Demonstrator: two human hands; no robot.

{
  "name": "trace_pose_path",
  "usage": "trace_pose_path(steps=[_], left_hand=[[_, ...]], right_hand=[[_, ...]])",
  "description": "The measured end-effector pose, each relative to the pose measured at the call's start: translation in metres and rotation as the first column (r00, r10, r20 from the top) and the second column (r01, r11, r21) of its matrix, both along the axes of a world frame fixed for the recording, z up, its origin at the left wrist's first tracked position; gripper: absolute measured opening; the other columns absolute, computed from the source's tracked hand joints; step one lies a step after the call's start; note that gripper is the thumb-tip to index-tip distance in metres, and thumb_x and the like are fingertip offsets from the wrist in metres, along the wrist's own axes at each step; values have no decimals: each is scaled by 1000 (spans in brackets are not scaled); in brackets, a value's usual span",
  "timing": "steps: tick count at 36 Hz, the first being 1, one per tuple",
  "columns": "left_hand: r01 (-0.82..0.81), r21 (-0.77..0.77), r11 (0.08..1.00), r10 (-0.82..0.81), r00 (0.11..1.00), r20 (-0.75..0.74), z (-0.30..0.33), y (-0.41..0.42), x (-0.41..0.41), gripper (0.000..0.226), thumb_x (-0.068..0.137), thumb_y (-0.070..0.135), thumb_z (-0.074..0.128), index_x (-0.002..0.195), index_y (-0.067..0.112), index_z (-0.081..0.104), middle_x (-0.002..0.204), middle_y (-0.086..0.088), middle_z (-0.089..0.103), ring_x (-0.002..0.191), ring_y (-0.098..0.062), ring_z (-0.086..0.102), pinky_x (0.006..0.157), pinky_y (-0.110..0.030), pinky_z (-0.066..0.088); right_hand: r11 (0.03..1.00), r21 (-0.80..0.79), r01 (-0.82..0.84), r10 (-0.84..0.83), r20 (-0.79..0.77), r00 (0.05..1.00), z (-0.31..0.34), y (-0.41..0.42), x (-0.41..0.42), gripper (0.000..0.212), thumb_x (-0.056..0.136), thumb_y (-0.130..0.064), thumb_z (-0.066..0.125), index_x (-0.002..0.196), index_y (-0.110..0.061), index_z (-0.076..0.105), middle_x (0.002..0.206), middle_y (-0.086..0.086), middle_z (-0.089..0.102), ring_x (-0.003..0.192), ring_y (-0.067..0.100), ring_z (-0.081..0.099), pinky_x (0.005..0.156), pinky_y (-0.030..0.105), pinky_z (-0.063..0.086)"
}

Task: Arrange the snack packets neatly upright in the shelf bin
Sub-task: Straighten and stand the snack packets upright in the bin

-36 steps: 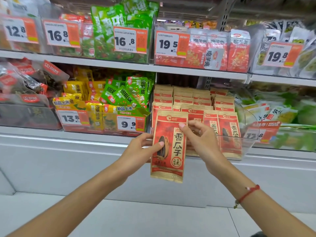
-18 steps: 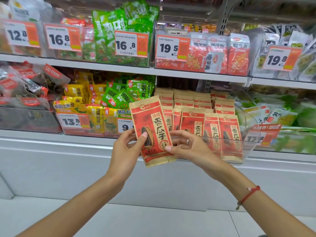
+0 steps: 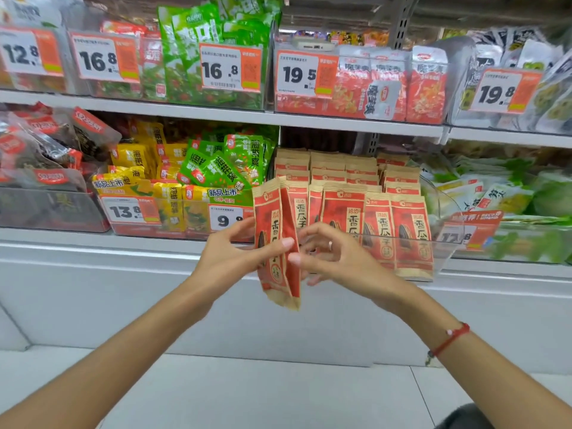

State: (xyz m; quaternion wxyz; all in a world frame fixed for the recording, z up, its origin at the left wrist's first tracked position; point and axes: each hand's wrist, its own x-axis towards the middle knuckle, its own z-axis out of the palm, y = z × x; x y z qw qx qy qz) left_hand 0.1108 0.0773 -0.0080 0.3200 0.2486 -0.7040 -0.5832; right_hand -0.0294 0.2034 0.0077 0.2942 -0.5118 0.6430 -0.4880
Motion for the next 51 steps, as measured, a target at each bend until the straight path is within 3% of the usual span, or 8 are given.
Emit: trace_pose_path(steps=[7, 16, 25, 31, 38, 45, 48, 51], left_hand=[[161, 9, 987, -160, 975, 155, -3, 7, 2, 78, 55, 40, 90, 127, 33, 61, 114, 18, 68, 94, -2, 70, 85, -26, 56], [71, -39, 997, -67, 992, 103, -3, 12, -3, 80, 52, 43, 85, 127, 34, 58, 114, 20, 65, 96, 1, 66, 64, -7, 50], [-308, 52, 950, 312, 942, -126, 4, 8, -4, 82, 54, 44, 81, 127, 25, 50, 100, 25, 56, 95, 8, 56, 79, -18, 46], [-292, 109, 950, 304, 945, -118, 5, 15, -5, 70, 64, 34, 83, 125, 26, 50, 101, 22, 59, 88, 12, 59, 88, -27, 51], [-206, 57, 977, 209, 976, -52, 2, 22, -6, 68, 47, 49, 82, 110, 36, 60, 101, 22, 67, 105, 2, 59, 85, -20, 46], [-258, 185, 948, 282, 952, -119, 5, 24, -9, 67, 56, 43, 82, 117, 22, 63, 84, 24, 70, 79, 5, 68, 91, -35, 54], [-277, 210, 938, 302, 948, -100, 5, 24, -10, 79, 50, 49, 81, 121, 24, 58, 95, 16, 67, 87, 1, 67, 98, -38, 50], [-248, 186, 951, 270, 958, -99, 11, 25, -9, 59, 57, 51, 75, 110, 34, 55, 105, 16, 61, 94, 3, 61, 89, -27, 48]], right_hand=[[984, -140, 108, -91, 123, 988, 5, 0, -3, 16, 90, -28, 62, 105, -30, 65, 89, -11, 73, 76, 4, 68, 66, 18, 55], [976, -171, 135, -101, 196, 975, 2, -2, -2, 16, 94, -22, 57, 107, -23, 66, 93, -4, 75, 83, 8, 71, 63, 18, 54], [994, -90, 67, -87, -240, 967, -9, -4, 5, 43, 87, -29, 69, 127, -38, 54, 114, -20, 61, 108, -5, 55, 96, 26, 48], [952, -270, 146, -261, -465, 846, -16, -10, 18, 37, 90, -25, 63, 124, -35, 51, 99, -30, 55, 96, 2, 58, 82, 34, 54], [927, -311, 208, -319, -364, 875, -9, -10, 7, 25, 93, -20, 60, 114, -34, 63, 93, -22, 65, 88, -1, 63, 76, 22, 55], [959, -256, 118, -230, -469, 853, -9, -10, 11, 56, 84, -31, 69, 134, -38, 46, 114, -27, 53, 102, -3, 54, 90, 28, 50], [955, -270, 123, -248, -494, 834, -12, -12, 13, 61, 84, -29, 71, 138, -38, 43, 111, -28, 50, 102, -3, 53, 89, 30, 52], [948, -279, 153, -254, -371, 893, -7, -11, 7, 58, 84, -23, 72, 134, -40, 47, 106, -30, 55, 101, -5, 57, 85, 28, 54]])
